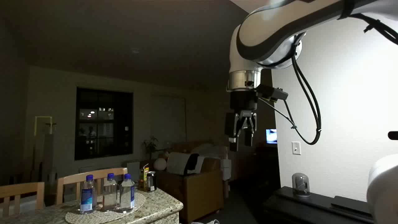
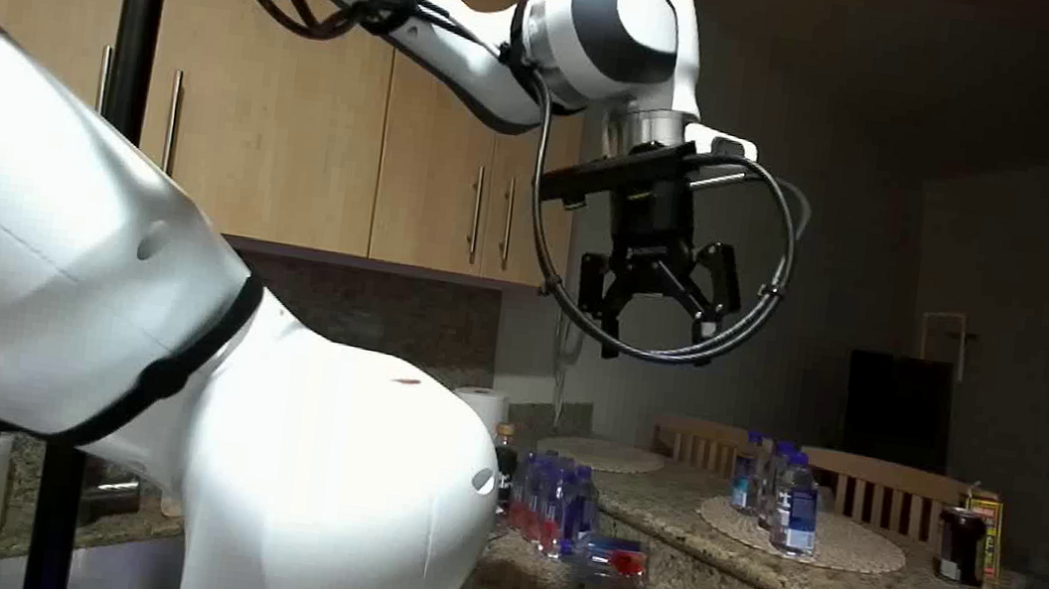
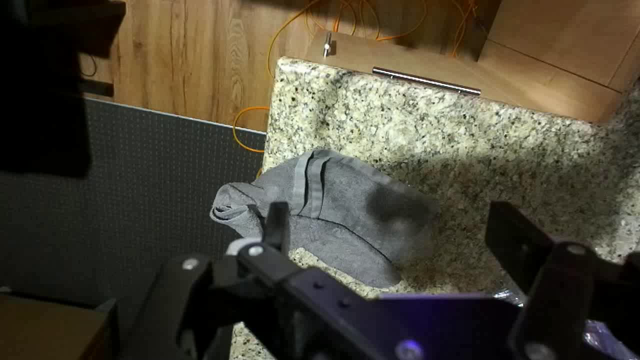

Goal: Move the towel to the left

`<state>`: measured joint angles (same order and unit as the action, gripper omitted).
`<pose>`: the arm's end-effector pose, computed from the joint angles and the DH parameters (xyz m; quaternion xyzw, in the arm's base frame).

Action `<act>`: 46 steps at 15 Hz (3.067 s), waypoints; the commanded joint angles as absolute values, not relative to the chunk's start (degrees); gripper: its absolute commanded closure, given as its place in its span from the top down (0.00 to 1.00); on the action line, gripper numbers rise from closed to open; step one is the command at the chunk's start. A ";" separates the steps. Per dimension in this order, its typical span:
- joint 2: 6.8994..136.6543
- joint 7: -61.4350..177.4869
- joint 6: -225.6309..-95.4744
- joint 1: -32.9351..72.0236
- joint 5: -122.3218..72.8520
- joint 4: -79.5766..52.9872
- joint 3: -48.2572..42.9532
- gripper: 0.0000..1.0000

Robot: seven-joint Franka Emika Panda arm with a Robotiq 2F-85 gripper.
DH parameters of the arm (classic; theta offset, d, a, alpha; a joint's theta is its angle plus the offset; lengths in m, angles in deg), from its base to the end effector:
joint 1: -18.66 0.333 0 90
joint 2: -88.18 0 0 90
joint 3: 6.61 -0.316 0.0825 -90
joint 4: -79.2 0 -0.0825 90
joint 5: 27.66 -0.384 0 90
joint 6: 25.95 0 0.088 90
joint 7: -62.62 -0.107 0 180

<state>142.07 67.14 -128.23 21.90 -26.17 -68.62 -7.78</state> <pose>0.2839 0.0208 0.5488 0.9942 0.0759 0.0726 0.0215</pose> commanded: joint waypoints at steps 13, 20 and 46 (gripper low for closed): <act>142.00 67.04 -128.07 22.03 -26.09 -68.45 -7.70 1.00; 140.70 67.38 -128.77 21.81 -25.82 -67.37 -7.31 1.00; 101.92 74.62 -167.77 19.62 -28.46 -52.61 2.69 1.00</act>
<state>107.18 70.77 -164.00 20.91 -26.70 -54.56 2.10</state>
